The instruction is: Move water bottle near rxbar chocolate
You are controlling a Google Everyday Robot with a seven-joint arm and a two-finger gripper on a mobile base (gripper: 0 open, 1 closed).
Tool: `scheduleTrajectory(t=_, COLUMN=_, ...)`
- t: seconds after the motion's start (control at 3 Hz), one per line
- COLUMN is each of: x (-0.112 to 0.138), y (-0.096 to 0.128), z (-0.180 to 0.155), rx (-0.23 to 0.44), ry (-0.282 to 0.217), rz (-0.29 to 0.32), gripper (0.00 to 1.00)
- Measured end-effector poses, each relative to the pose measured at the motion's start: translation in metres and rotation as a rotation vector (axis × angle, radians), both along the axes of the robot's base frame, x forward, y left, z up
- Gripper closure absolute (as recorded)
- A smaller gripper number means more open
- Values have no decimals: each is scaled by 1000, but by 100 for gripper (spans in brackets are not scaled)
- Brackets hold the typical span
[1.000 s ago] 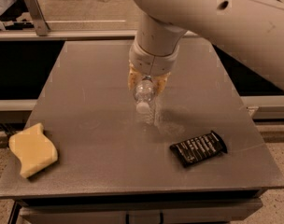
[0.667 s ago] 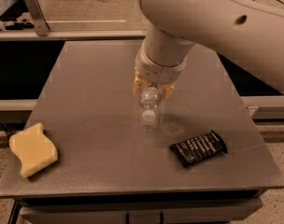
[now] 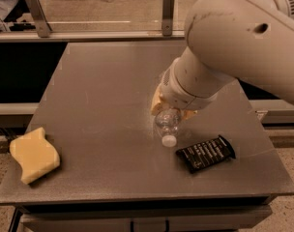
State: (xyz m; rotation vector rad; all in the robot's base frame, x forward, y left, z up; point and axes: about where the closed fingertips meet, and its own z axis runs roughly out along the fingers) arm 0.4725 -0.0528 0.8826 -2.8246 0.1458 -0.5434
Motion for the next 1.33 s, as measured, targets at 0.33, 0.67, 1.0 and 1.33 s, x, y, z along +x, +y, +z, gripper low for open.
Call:
scheduleTrajectory(t=0.33, x=0, y=0, z=0, rx=0, ry=0, rz=0, gripper=100)
scheduleTrajectory(t=0.67, x=4, y=-3, z=-2, rx=15, ry=-29, rz=52, gripper=100)
scheduleTrajectory(t=1.0, x=5, y=-5, z=-7, rx=25, ry=-68, rz=154, gripper=100)
scheduleTrajectory(t=1.33, x=8, y=-11, z=-18, rx=5, ry=-64, rz=209, gripper=100)
